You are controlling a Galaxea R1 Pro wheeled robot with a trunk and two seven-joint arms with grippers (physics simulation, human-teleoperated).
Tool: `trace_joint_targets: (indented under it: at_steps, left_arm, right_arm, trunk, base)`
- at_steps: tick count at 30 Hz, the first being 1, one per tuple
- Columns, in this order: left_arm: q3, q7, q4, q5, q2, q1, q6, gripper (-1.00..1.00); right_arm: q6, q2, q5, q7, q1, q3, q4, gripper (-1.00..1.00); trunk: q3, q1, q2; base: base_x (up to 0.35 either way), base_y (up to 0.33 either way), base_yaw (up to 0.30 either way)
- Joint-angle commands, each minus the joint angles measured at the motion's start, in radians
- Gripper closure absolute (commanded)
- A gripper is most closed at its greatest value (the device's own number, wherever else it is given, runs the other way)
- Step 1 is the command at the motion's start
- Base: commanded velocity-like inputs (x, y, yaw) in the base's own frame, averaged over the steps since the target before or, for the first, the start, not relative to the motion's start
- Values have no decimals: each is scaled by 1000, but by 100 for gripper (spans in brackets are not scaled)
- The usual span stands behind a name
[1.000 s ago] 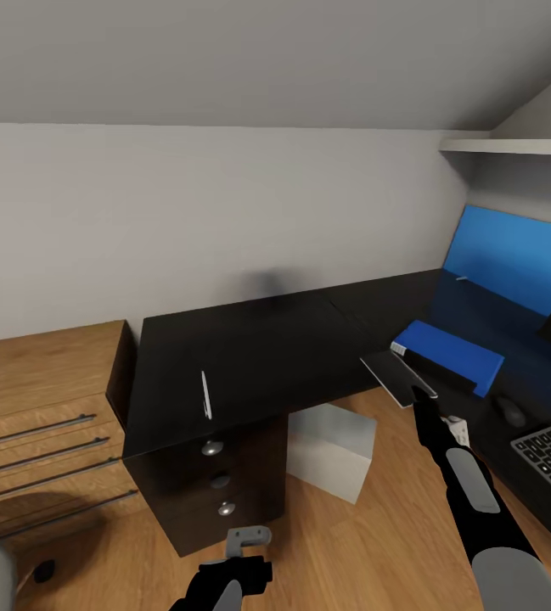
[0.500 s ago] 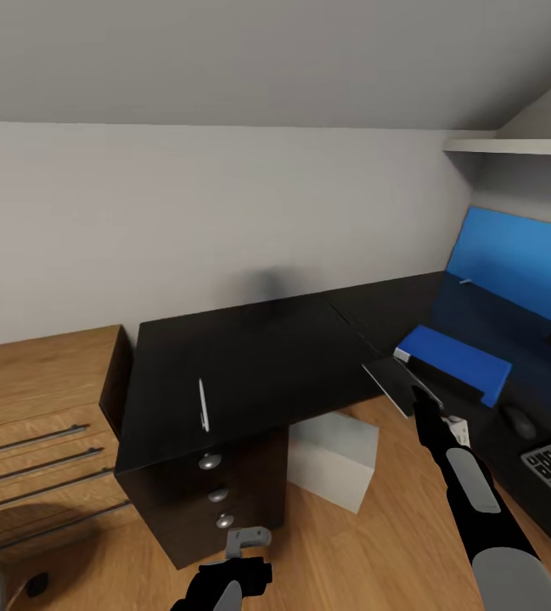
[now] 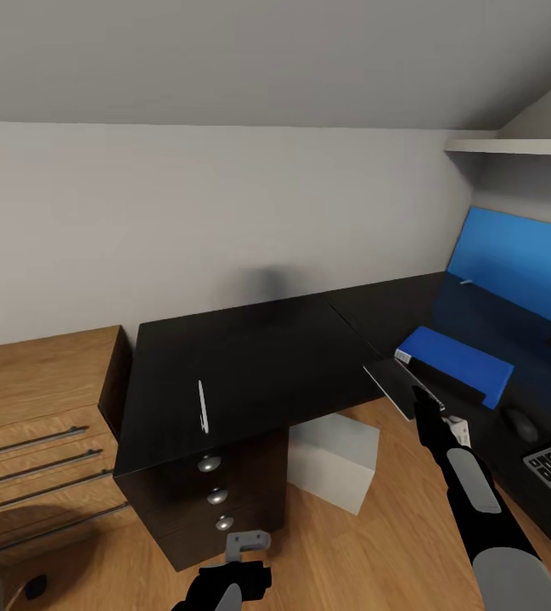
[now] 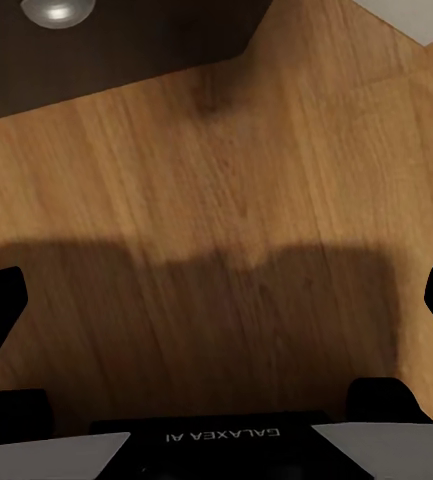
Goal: In the bedroom, organize the workspace by keeping the computer under the desk, ensuring the monitor is on the desk, placing the keyboard on the desk next to the monitor, placing the mouse on the desk next to the keyboard, moving the folder from the swivel chair onto the desk next to the mouse, stacking the notebook on top of the folder with the pen on top of the notebook, and positioning the swivel chair next to the desk.
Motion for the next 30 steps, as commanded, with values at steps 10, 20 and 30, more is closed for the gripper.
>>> trace_joint_targets:
  at_steps: [10, 20, 30]
  left_arm:
    - [2, 17, -1, 14, 0, -1, 2, -100]
    - [6, 20, -1, 15, -1, -1, 1, -100]
    - [8, 20, -1, 16, -1, -1, 1, -100]
  right_arm:
    - [5, 0, -7, -5, -1, -2, -2, -100]
    - [5, 0, -7, -5, 0, -2, -2, -100]
    - [5, 0, -7, -5, 0, -1, -2, -100]
  trunk:
    - [-1, 0, -1]
    - [-23, 27, -50]
    - [-29, 34, -64]
  base:
    - [0, 0, 0]
    - [0, 0, 0]
    - [0, 0, 0]
